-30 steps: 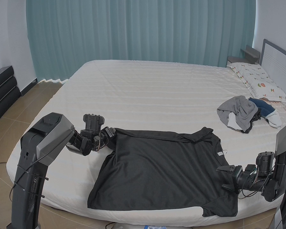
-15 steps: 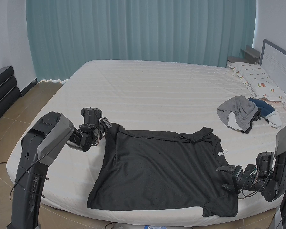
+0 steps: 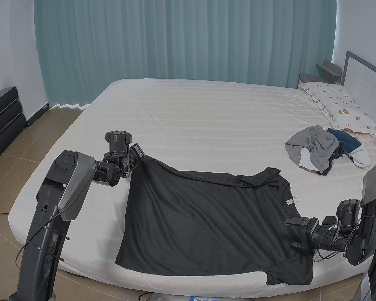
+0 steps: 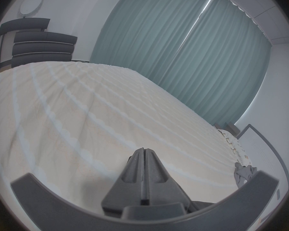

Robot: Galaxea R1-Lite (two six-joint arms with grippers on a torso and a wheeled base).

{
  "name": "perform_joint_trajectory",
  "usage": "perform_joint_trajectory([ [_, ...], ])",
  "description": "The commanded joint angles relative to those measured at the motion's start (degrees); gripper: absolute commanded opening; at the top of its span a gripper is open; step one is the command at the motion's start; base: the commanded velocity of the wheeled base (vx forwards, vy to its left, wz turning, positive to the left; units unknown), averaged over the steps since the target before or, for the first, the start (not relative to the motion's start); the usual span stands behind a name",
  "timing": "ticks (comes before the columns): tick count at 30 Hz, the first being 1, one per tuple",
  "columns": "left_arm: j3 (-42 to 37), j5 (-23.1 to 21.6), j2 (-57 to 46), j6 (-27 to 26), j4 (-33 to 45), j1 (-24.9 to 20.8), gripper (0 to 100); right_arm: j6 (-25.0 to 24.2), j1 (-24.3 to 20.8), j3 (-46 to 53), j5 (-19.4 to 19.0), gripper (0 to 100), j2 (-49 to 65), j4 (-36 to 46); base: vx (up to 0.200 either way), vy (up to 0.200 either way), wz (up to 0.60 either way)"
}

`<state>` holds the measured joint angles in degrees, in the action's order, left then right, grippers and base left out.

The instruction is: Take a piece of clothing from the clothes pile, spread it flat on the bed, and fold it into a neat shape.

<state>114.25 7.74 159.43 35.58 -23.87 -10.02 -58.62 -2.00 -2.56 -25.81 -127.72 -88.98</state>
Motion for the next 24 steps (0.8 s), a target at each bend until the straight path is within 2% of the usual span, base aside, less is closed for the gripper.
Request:
perform_joint_trajectory([
  [1, 0.34, 0.26, 2.2, -0.08, -0.12, 0.62, 0, 0.0, -0.02, 0.01, -0.03, 100, -0.07, -0.67, 0.0, 0.0, 0.0],
  [14, 0.34, 1.4, 2.91, -0.34, -0.04, 3.43, 0, 0.0, -0.02, 0.01, -0.03, 100, -0.07, -0.67, 0.0, 0.0, 0.0],
  [22, 0.34, 0.87, 3.61, -1.04, -0.21, 3.25, 0, 0.0, -0.02, 0.01, -0.03, 100, -0.07, -0.67, 0.0, 0.0, 0.0],
  [23, 0.34, 0.87, 3.7, -0.96, -0.21, 3.17, 100, 0.0, -0.02, 0.01, -0.03, 100, -0.07, -0.67, 0.0, 0.0, 0.0],
  [24, 0.34, 0.87, 3.7, -0.87, -0.3, 3.08, 100, 0.0, -0.02, 0.01, -0.03, 100, -0.07, -0.67, 0.0, 0.0, 0.0],
])
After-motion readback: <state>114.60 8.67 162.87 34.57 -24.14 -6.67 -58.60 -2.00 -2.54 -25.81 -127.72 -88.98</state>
